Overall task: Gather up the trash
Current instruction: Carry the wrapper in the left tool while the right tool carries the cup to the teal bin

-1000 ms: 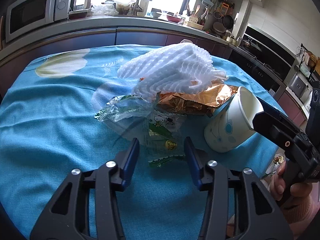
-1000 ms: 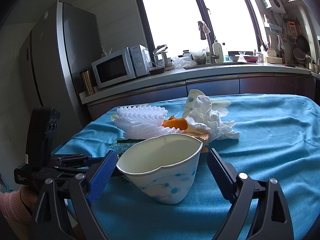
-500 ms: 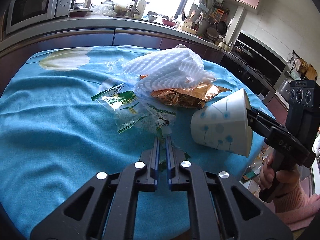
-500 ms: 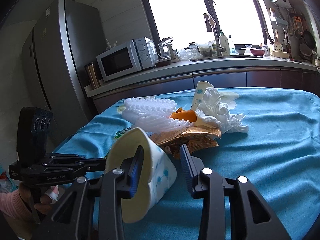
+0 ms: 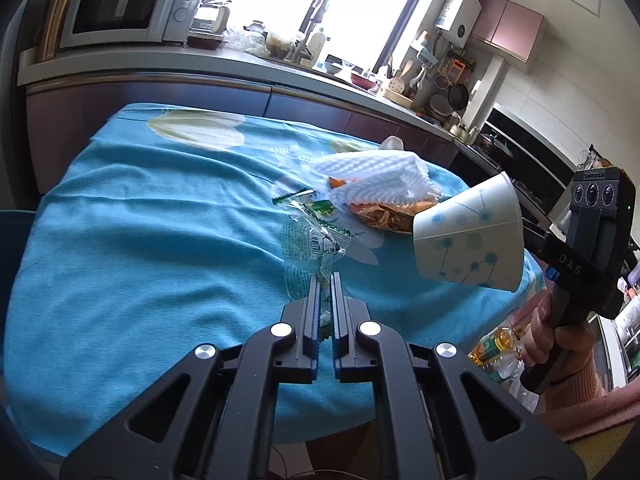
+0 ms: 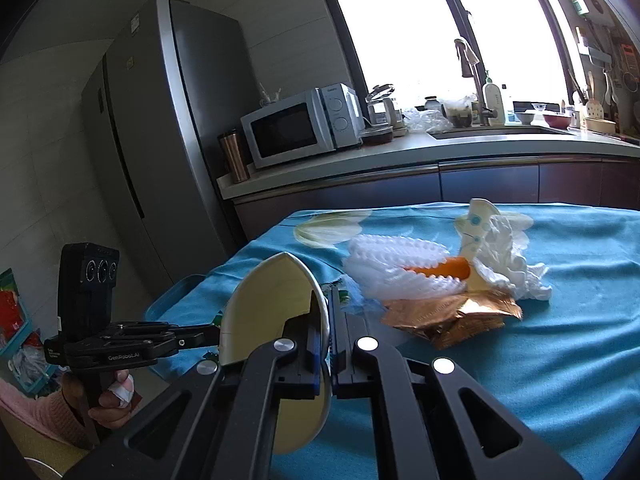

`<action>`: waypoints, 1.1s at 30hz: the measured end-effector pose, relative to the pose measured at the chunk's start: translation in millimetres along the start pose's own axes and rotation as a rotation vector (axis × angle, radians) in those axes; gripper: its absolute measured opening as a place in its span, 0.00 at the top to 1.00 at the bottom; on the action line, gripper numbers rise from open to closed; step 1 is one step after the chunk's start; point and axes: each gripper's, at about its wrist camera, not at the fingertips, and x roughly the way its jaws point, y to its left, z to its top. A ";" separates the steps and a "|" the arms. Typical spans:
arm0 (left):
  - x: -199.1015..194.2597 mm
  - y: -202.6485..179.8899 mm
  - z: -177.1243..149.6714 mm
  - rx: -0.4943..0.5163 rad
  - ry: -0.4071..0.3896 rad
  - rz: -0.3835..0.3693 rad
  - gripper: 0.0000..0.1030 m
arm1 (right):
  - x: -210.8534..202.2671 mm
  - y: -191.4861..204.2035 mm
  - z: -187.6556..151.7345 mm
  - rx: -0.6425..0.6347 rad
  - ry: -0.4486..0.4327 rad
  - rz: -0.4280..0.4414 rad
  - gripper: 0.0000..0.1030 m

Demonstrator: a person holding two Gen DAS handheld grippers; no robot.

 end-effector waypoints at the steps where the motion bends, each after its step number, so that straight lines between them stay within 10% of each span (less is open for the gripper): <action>1: -8.0 4.4 1.0 -0.007 -0.016 0.016 0.95 | 3.4 5.7 4.3 -0.006 0.000 0.021 0.98; 17: -132.5 151.2 2.3 -0.244 -0.190 0.450 0.95 | 176.3 144.3 53.9 -0.107 0.181 0.428 0.98; 33: -112.3 255.6 -16.9 -0.378 -0.086 0.629 0.95 | 316.0 223.5 29.1 -0.128 0.459 0.399 0.95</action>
